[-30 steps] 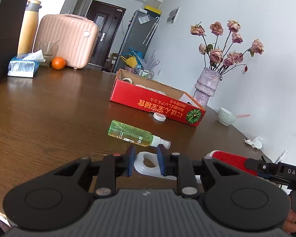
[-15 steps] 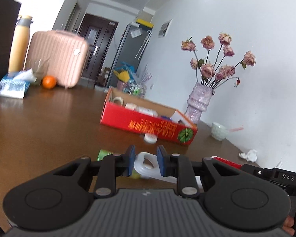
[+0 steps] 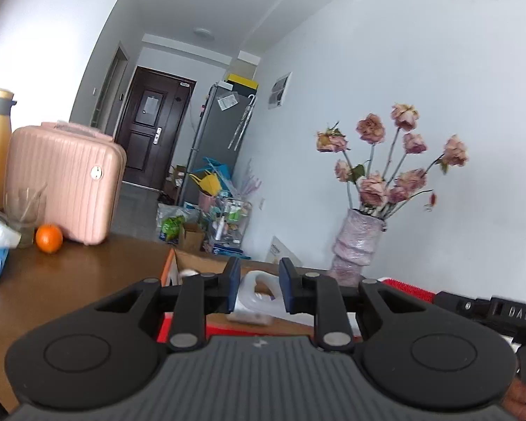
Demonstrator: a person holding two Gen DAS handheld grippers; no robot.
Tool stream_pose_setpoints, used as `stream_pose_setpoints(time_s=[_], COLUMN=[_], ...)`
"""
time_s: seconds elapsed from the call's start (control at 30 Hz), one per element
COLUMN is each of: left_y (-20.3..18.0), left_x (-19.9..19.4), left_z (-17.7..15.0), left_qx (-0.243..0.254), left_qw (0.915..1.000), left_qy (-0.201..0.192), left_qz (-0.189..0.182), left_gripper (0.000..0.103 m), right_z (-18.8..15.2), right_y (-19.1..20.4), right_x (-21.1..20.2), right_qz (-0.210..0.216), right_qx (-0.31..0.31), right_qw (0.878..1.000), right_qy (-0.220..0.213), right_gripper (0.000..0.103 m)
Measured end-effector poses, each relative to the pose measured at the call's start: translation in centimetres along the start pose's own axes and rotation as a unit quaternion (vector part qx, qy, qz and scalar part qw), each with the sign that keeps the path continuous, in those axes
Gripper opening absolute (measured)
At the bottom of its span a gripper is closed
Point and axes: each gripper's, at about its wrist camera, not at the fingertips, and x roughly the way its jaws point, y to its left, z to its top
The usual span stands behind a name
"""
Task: Organize rigid objects
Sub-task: 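Lift the lint roller and white piece and carry them toward the red box, then lower both tools into the box and open them to release the items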
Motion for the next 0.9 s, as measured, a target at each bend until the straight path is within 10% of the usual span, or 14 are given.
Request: stream_pose_setpoints(time_s=[0.57,0.9], left_y=[5.5,6.0], left_x=[20.8,23.2], left_z=[-1.1,-4.6], left_qx=[-0.047,-0.016], left_qw=[0.9806,0.9636], left_qy=[0.186,0.262], left_qz=[0.042,0.053], left_gripper=[0.025,0.027], right_z=[3.6,-0.3], right_y=[-7.8,-7.2], right_x=[21.2,26.1], right_qz=[-0.041,-0.053], right_qx=[0.071,0.008], right_qw=[0.985,0.967], right_qy=[0.155,0.248], right_gripper=[0.044,0.031])
